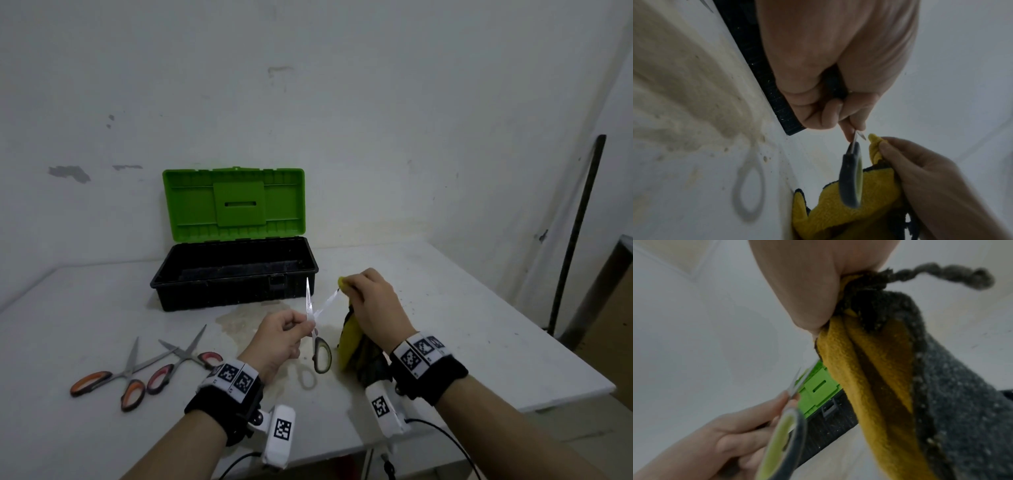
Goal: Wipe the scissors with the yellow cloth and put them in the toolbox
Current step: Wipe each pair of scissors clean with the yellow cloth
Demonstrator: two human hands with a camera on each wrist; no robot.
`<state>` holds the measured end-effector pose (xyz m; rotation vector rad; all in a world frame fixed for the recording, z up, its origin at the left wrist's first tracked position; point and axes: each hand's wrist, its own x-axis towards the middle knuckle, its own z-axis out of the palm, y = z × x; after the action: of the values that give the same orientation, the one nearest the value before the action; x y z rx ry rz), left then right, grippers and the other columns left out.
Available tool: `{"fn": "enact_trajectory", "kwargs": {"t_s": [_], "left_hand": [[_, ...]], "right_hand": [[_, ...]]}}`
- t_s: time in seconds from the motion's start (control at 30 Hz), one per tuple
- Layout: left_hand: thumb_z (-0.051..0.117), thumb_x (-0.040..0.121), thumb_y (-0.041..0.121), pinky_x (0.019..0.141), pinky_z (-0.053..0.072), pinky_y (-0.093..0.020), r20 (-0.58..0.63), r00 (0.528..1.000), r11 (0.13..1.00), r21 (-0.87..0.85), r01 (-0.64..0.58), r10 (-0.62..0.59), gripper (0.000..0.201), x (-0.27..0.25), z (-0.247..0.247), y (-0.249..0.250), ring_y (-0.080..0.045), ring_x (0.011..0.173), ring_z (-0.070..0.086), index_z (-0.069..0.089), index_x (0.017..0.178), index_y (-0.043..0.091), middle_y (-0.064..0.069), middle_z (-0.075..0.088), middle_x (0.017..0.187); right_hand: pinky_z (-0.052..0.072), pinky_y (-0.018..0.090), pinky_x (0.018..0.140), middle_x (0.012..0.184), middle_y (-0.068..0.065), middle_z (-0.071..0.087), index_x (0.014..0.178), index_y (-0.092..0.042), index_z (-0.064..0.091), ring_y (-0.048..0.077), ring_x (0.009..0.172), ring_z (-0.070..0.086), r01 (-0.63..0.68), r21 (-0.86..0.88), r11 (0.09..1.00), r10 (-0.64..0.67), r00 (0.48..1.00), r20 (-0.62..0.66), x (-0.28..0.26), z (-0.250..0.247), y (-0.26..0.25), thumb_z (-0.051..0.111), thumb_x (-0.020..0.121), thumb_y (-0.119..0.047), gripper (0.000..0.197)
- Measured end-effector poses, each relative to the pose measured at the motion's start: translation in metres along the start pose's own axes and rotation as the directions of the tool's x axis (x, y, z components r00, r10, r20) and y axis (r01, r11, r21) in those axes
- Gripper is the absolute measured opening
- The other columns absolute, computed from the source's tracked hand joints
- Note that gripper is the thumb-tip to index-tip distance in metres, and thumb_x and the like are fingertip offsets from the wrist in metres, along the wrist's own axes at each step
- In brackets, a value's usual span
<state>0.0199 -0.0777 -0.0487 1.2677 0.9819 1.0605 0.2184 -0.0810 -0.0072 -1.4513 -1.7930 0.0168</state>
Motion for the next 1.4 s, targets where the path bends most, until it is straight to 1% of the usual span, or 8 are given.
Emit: {"fn": "enact_trajectory", "kwargs": {"t_s": [0.17, 0.37, 0.47, 0.6, 0.97, 1.2, 1.3, 1.4], "left_hand": [[0.064, 0.095, 0.009, 0.047, 0.033, -0.021, 0.019, 0.999, 0.994, 0.101, -0.037, 0.035, 0.009, 0.002, 0.002, 0.001, -0.007, 0.045, 0.037, 0.067, 0.093, 0.000, -0.002, 0.069, 0.069], [0.066, 0.094, 0.009, 0.046, 0.036, -0.021, 0.008, 0.999, 0.982, 0.185, -0.047, 0.046, 0.010, 0.001, -0.003, -0.004, -0.007, 0.046, 0.042, 0.068, 0.094, -0.001, -0.007, 0.073, 0.077], [0.065, 0.095, 0.009, 0.046, 0.035, -0.021, -0.008, 0.999, 0.991, 0.129, -0.030, 0.031, 0.014, 0.001, -0.002, -0.004, -0.007, 0.044, 0.040, 0.067, 0.097, -0.004, -0.001, 0.071, 0.071], [0.063, 0.096, 0.011, 0.048, 0.033, -0.022, 0.024, 1.000, 0.993, 0.117, -0.019, 0.017, 0.016, -0.001, 0.004, -0.001, -0.008, 0.046, 0.037, 0.066, 0.100, -0.005, 0.009, 0.063, 0.056], [0.065, 0.095, 0.007, 0.043, 0.033, -0.020, 0.006, 0.999, 0.996, 0.085, 0.031, -0.031, 0.017, -0.004, -0.003, -0.003, -0.008, 0.043, 0.036, 0.065, 0.100, -0.009, 0.004, 0.065, 0.061], [0.063, 0.092, -0.001, 0.047, 0.035, -0.025, 0.002, 0.988, 0.988, 0.028, 0.151, -0.151, 0.010, 0.004, -0.004, 0.000, -0.011, 0.047, 0.037, 0.067, 0.097, 0.007, -0.004, 0.047, 0.064], [0.058, 0.094, -0.004, 0.050, 0.041, -0.024, -0.008, 0.987, 0.986, 0.056, 0.160, -0.160, 0.016, 0.002, -0.002, 0.004, -0.010, 0.048, 0.043, 0.067, 0.098, 0.007, 0.000, 0.051, 0.061], [0.066, 0.091, 0.001, 0.056, 0.048, -0.025, -0.018, 0.994, 0.986, 0.128, 0.109, -0.108, 0.015, 0.001, -0.004, 0.005, -0.011, 0.055, 0.058, 0.069, 0.103, 0.010, -0.004, 0.065, 0.074]], "right_hand": [[0.045, 0.027, 0.075, 0.099, 0.000, 0.054, 0.102, -0.014, 0.067, 0.017, 0.084, 0.055, 0.155, -0.044, 0.987, -0.144, 0.970, 0.198, -0.019, 0.011, -0.015, 0.051, 0.100, -0.024, 0.019], [0.047, 0.031, 0.076, 0.097, 0.001, 0.052, 0.102, -0.014, 0.066, 0.019, 0.086, 0.056, -0.085, -0.102, 0.991, 0.094, 0.991, 0.097, 0.001, -0.002, 0.007, 0.050, 0.101, -0.025, 0.020], [0.044, 0.025, 0.074, 0.097, -0.003, 0.052, 0.102, -0.016, 0.066, 0.015, 0.083, 0.054, 0.023, -0.026, 0.999, -0.021, 0.996, 0.082, -0.009, 0.001, -0.005, 0.052, 0.100, -0.025, 0.017], [0.041, 0.022, 0.074, 0.099, -0.002, 0.053, 0.102, -0.016, 0.066, 0.016, 0.085, 0.054, 0.144, -0.028, 0.989, -0.134, 0.964, 0.230, -0.028, 0.017, -0.019, 0.050, 0.101, -0.025, 0.018], [0.045, 0.027, 0.078, 0.100, 0.001, 0.053, 0.105, -0.013, 0.068, 0.019, 0.087, 0.056, -0.083, -0.072, 0.994, 0.090, 0.989, 0.113, -0.002, 0.002, 0.008, 0.051, 0.100, -0.025, 0.021], [0.045, 0.025, 0.079, 0.097, -0.003, 0.055, 0.106, -0.017, 0.068, 0.012, 0.085, 0.054, -0.011, 0.025, 1.000, 0.009, 0.997, 0.079, -0.005, -0.001, 0.001, 0.057, 0.098, -0.027, 0.018], [0.042, 0.023, 0.078, 0.099, -0.003, 0.056, 0.106, -0.017, 0.068, 0.012, 0.086, 0.054, 0.003, 0.037, 0.999, -0.008, 0.992, 0.123, -0.008, 0.001, -0.005, 0.056, 0.098, -0.028, 0.018], [0.041, 0.020, 0.076, 0.096, -0.005, 0.054, 0.104, -0.017, 0.069, 0.010, 0.084, 0.053, 0.033, 0.040, 0.999, -0.039, 0.982, 0.182, -0.012, 0.006, -0.008, 0.056, 0.098, -0.028, 0.018]]}}
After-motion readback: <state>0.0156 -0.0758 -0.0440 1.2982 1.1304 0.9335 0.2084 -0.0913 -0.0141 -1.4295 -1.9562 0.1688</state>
